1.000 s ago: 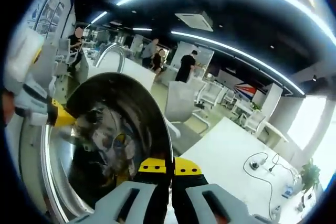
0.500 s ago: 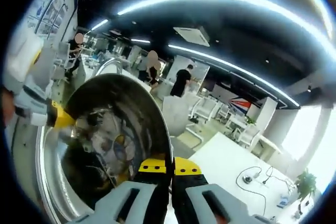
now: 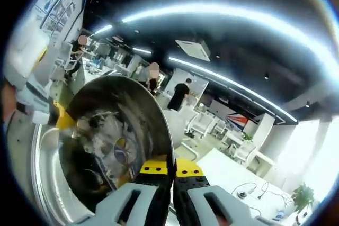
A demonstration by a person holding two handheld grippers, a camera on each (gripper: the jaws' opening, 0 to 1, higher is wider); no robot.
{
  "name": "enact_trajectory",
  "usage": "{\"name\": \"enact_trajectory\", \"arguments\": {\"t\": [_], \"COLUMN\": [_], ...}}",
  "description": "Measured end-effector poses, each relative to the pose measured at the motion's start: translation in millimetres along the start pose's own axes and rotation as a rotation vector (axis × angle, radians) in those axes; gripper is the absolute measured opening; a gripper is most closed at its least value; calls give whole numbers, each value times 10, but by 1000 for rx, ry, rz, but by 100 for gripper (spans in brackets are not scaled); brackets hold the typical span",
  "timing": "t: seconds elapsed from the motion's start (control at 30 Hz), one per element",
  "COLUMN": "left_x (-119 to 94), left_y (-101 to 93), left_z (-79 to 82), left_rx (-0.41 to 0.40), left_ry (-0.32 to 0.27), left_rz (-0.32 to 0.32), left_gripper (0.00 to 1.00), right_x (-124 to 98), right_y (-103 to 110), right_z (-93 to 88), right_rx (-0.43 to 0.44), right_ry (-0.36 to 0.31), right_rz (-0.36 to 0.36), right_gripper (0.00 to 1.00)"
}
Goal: Pick up bowl with dirty water move over sink pour dirty water into sink return bowl to place
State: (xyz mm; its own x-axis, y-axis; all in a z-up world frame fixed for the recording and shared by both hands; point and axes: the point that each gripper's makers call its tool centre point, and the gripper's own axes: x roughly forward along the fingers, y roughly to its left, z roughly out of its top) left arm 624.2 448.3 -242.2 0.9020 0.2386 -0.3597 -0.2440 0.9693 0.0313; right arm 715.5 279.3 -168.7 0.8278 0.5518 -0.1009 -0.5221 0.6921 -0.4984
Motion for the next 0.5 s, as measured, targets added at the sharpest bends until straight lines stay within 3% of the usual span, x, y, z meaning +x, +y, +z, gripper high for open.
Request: {"name": "enact_trajectory", "arguments": {"t": [0.5], "left_x": [-90], "left_y": [18], "left_z": [175], "left_rx": [1], "left_ry": [-56], "left_rz": [21], "left_gripper": [0], "right_x": [-74], "right_y": [-79], "right_z": [233], "right_rx": [-34], "right_ry": [-80], "right_rz": [-33], "right_gripper": [0]}}
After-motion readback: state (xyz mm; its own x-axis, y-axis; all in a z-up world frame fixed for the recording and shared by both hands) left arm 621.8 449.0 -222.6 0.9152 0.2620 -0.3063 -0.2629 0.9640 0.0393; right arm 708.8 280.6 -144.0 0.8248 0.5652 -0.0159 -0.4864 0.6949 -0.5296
